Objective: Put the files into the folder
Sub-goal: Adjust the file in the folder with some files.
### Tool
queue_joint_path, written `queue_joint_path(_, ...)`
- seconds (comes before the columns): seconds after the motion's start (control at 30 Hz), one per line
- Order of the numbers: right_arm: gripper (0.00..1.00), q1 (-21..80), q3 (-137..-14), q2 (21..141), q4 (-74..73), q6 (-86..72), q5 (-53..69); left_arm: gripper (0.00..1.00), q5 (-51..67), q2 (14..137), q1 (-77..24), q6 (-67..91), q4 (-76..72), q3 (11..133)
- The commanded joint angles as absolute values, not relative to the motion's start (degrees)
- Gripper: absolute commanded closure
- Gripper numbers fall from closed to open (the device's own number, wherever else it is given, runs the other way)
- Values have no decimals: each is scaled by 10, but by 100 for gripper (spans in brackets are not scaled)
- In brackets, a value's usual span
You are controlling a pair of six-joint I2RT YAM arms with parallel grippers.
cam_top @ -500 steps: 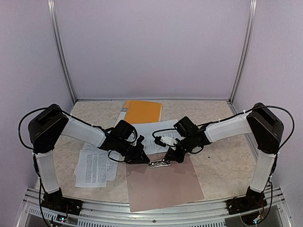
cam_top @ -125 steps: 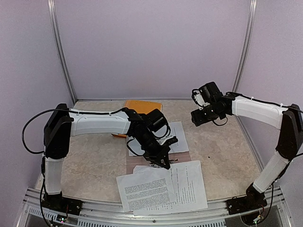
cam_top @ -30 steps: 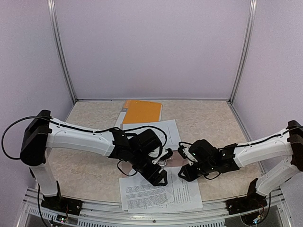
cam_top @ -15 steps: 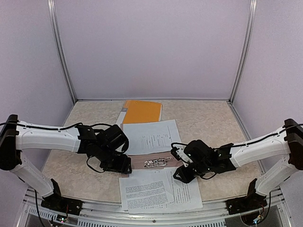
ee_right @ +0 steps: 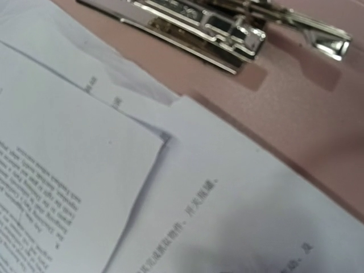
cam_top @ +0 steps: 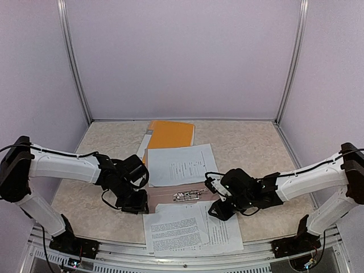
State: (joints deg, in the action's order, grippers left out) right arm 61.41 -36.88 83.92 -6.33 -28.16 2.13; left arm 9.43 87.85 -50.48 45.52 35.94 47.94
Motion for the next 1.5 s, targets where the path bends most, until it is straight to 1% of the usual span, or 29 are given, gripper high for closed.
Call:
queue_joint_path(0.0,73,622,-368,844,-62,-284,18,59,151,902,-501,437,318,475)
queue_joint_path(0.1,73,623,-366,845,-60,-286,18,61,163,913,-500,434,313,475)
queue_joint_path(0.47,74,624,-373,862,-59,-283,25,72,176,920,-499,424,314,471)
queue_joint_path(0.57,74,625,-373,866,-60,-284,25,78,175,915,-499,420,321,476)
queue_joint_path(0.73,74,626,-376,872,-61,-284,25,90,170,912,-501,412,339,490)
queue_joint_path(0.93,75,628,-380,870,-70,-286,16,99,168,911,-509,401,357,515)
queue_joint_path(1.07,75,628,-387,857,-87,-289,5,100,169,912,-519,398,363,537)
queue_joint_path(1.27,75,627,-412,840,-154,-299,-66,100,171,924,-524,395,357,573)
queue_joint_path(1.47,75,620,-426,812,-210,-322,-118,100,179,962,-527,399,339,608)
